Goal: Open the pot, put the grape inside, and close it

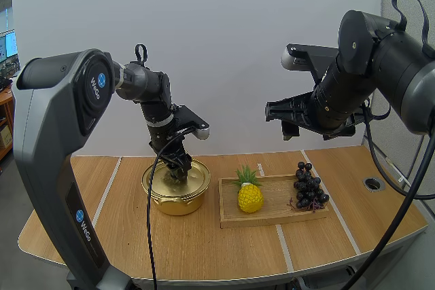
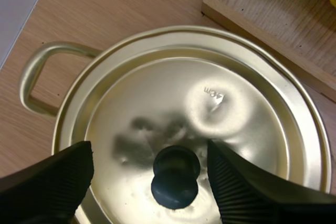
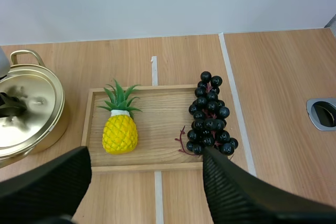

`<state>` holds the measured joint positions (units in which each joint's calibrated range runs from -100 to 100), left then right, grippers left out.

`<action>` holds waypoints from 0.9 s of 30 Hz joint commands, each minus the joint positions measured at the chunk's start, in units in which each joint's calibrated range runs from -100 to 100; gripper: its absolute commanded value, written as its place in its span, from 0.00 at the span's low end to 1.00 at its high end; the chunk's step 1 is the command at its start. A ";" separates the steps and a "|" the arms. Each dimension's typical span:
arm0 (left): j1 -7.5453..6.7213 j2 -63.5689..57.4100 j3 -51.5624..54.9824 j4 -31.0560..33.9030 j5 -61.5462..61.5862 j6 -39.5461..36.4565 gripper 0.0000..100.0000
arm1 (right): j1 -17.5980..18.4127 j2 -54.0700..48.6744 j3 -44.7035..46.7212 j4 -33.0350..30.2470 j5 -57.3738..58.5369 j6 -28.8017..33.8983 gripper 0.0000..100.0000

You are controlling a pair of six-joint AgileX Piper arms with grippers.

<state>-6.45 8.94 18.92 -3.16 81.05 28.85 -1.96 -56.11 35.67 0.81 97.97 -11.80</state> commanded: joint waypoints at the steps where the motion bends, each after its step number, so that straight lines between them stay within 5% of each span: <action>1: -0.23 0.57 -0.14 0.23 2.20 -0.50 0.60 | -0.19 -0.33 0.18 0.21 0.47 -0.45 1.00; 4: -0.23 0.46 -0.14 0.23 2.20 -1.23 0.00 | -0.19 -0.33 0.18 0.21 0.47 -0.45 1.00; 17: -0.23 -4.29 -0.60 0.44 4.62 -2.25 0.00 | -0.19 -0.33 0.18 0.21 0.47 -0.45 1.00; 27: -0.14 -16.07 -10.89 0.44 14.47 -5.17 0.00 | -0.19 -0.33 0.18 0.21 0.47 -0.45 1.00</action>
<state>-6.64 -3.40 10.85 -2.91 94.22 24.96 -1.96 -56.11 35.67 0.81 98.12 -11.80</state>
